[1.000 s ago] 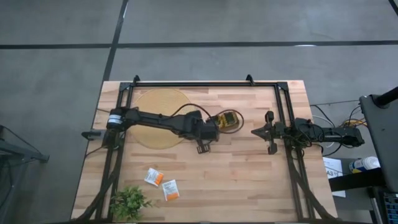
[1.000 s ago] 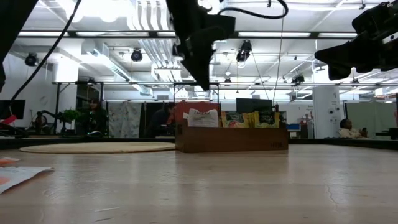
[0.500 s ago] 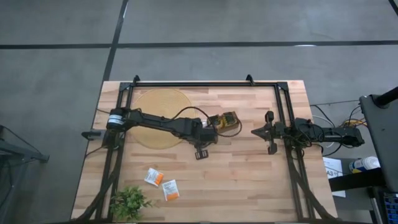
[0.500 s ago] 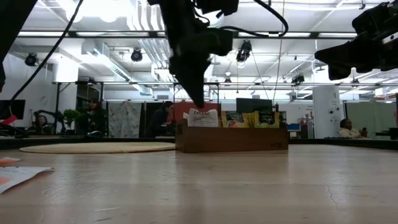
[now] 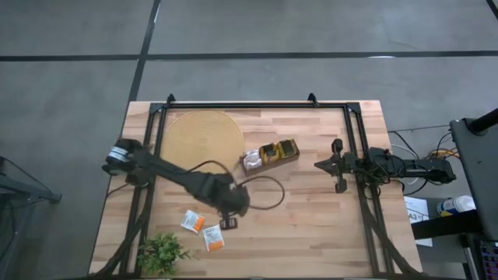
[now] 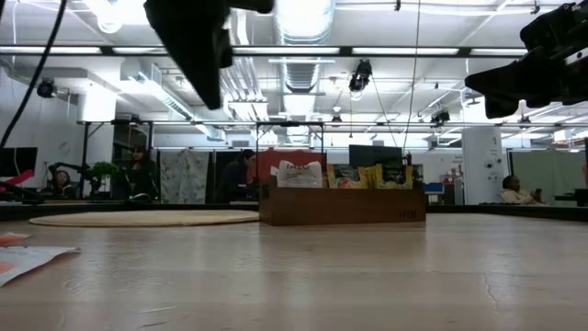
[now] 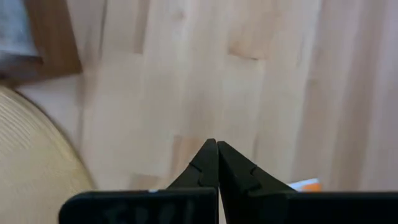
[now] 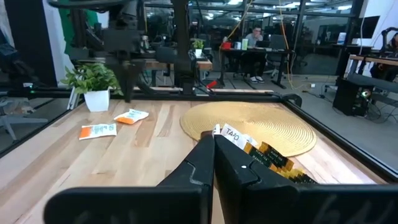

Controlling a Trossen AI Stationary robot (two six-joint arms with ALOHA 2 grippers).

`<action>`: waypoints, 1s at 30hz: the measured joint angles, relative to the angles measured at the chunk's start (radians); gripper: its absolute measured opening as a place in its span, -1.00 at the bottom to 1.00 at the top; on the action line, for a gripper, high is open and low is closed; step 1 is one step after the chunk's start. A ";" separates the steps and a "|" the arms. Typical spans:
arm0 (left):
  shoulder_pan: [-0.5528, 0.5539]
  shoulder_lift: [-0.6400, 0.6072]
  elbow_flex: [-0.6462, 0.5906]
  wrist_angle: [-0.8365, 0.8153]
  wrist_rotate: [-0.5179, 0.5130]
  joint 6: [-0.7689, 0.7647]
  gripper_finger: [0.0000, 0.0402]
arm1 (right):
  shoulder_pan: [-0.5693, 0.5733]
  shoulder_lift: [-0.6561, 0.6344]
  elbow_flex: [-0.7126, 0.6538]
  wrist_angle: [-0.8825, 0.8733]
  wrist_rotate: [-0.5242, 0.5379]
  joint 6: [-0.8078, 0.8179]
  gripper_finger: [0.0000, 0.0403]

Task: Pick & Place Tea
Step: Put the white tea bag into the left section of the wooden organizer

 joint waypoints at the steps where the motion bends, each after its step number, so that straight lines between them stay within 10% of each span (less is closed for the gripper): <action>1: -0.015 -0.015 -0.020 0.016 0.000 -0.026 -1.00 | 0.000 0.000 0.000 0.000 0.000 0.000 -0.96; 8: -0.123 -0.116 -0.173 0.160 0.004 -0.225 -0.91 | 0.000 0.000 0.000 0.000 0.000 0.000 -0.96; 15: -0.184 -0.182 -0.301 0.252 0.182 -0.423 -0.42 | 0.000 0.000 0.000 0.000 0.000 0.000 -0.96; 23: -0.263 -0.194 -0.323 0.256 0.211 -0.444 0.10 | 0.000 0.000 0.000 0.000 0.000 0.000 -0.96; 30: -0.313 -0.174 -0.338 0.254 0.158 -0.354 0.19 | 0.000 0.000 0.000 0.000 0.000 0.000 -0.96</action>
